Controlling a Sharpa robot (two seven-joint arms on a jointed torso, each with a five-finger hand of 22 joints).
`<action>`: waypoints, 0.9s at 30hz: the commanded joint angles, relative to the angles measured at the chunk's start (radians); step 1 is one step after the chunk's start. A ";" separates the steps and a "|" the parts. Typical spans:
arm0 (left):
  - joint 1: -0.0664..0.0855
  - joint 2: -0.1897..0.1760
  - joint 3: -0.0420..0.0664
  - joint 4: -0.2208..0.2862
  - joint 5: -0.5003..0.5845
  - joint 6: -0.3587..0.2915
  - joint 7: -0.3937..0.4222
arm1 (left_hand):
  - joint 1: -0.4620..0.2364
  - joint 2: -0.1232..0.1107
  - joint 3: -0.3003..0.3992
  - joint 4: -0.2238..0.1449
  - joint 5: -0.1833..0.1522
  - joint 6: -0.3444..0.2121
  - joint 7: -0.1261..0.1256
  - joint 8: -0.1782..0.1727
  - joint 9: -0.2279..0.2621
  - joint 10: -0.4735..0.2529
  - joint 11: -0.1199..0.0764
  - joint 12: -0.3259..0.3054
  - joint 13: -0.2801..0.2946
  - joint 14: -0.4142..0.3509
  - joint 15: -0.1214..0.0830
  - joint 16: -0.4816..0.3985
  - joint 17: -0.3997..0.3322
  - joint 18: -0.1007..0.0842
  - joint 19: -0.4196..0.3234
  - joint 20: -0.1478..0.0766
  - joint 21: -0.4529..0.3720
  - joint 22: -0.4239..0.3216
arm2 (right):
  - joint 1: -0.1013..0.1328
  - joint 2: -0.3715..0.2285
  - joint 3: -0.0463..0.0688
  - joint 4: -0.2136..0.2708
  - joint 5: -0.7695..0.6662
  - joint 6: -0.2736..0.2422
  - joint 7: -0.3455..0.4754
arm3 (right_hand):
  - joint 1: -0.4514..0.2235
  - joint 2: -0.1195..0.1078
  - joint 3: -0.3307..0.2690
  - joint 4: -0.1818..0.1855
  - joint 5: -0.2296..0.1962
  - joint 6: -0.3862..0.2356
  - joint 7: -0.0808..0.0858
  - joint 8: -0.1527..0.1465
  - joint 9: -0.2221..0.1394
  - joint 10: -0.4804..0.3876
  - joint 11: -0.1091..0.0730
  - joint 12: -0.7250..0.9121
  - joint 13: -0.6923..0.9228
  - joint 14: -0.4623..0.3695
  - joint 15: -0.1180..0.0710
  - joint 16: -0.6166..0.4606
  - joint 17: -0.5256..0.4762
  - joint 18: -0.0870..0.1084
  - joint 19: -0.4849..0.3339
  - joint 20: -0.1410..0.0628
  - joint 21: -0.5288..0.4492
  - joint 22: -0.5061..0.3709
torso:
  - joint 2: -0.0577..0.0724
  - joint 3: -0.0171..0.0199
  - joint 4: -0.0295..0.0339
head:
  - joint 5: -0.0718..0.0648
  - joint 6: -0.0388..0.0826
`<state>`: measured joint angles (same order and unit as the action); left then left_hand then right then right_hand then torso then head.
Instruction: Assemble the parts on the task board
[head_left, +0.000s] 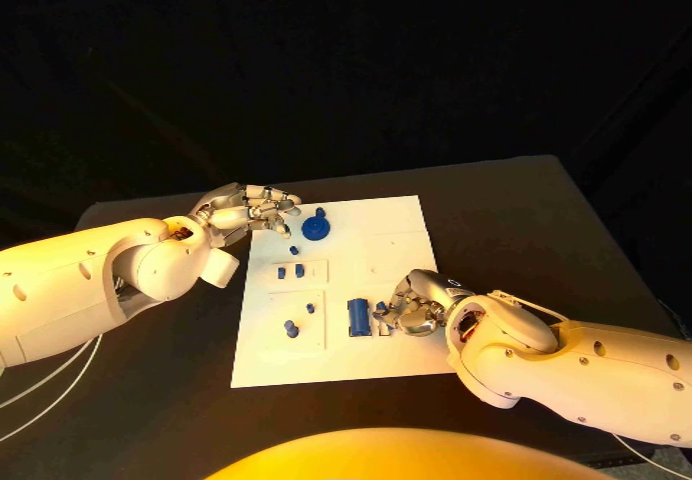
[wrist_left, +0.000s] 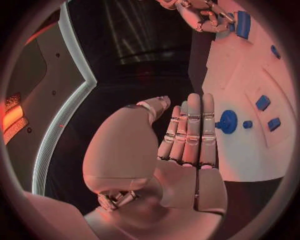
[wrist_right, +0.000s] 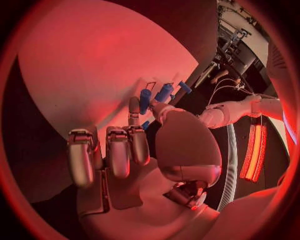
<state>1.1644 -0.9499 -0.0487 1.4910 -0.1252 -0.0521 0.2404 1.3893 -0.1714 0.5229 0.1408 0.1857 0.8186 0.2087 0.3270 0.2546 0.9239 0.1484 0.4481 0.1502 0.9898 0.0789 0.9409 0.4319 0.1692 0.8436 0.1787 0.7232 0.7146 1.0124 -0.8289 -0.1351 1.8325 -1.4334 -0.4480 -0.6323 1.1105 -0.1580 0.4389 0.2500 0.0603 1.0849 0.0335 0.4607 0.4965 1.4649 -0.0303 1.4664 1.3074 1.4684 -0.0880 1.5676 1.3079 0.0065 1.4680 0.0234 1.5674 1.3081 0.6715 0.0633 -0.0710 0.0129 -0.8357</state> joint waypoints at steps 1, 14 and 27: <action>0.000 0.000 0.001 0.003 -0.003 0.018 0.002 | 0.008 0.002 0.006 0.000 0.003 -0.007 0.006 0.005 0.001 -0.009 -0.001 0.004 0.000 -0.005 -0.001 0.001 0.001 0.012 0.005 -0.001 0.000 0.002 | -0.003 0.001 -0.002 0.003 0.007 0.080 -0.005 | -0.009 0.000 0.000 0.007 -0.002 0.008 0.000 0.006 0.001 0.073 -0.006 0.002 0.212 0.102 -0.006 0.003 0.263 -0.006 0.103 -0.008 0.003 0.263 | -0.001 -0.0002 -0.0008 | 0.001 -0.001; 0.000 -0.001 0.001 0.002 -0.003 0.019 0.000 | 0.009 0.001 0.007 -0.001 0.003 -0.007 0.006 0.005 0.001 -0.010 -0.001 0.004 0.000 -0.006 -0.001 0.001 0.001 0.012 0.005 -0.001 0.000 0.002 | -0.003 -0.001 -0.002 0.014 0.002 0.077 -0.002 | 0.003 0.003 0.004 -0.004 -0.001 0.005 -0.002 0.008 0.002 0.073 -0.008 0.001 0.212 0.102 -0.008 0.003 0.263 -0.006 0.103 -0.010 0.003 0.263 | 0.000 0.0008 -0.0001 | 0.004 -0.003; 0.000 0.001 0.000 -0.005 -0.005 0.028 -0.010 | 0.009 0.002 0.008 -0.001 0.003 -0.007 0.006 0.005 0.001 -0.010 -0.001 0.004 0.000 -0.006 -0.001 0.000 0.001 0.012 0.004 -0.001 0.001 0.003 | -0.003 -0.005 -0.002 0.026 0.005 0.042 0.004 | -0.032 0.008 -0.009 0.019 -0.002 0.003 0.001 0.014 0.004 0.073 -0.006 0.000 0.212 0.102 -0.007 0.003 0.263 -0.006 0.103 -0.010 0.003 0.263 | 0.000 0.0006 -0.0009 | 0.006 -0.004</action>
<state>1.1644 -0.9508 -0.0490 1.4849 -0.1270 -0.0463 0.2301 1.3893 -0.1714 0.5258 0.1379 0.1856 0.8186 0.2087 0.3270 0.2544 0.9202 0.1448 0.4481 0.1502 0.9898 0.0788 0.9409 0.4318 0.1693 0.8436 0.1787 0.7232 0.7164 1.0110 -0.8344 -0.1361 1.8533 -1.4293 -0.4076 -0.6369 1.0850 -0.1520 0.4302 0.2639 0.0602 1.0847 0.0336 0.4685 0.4995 1.4649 -0.0302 1.4663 1.3074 1.4647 -0.0915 1.5676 1.3075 0.0065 1.4644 0.0199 1.5672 1.3078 0.6710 0.0643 -0.0714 0.0179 -0.8393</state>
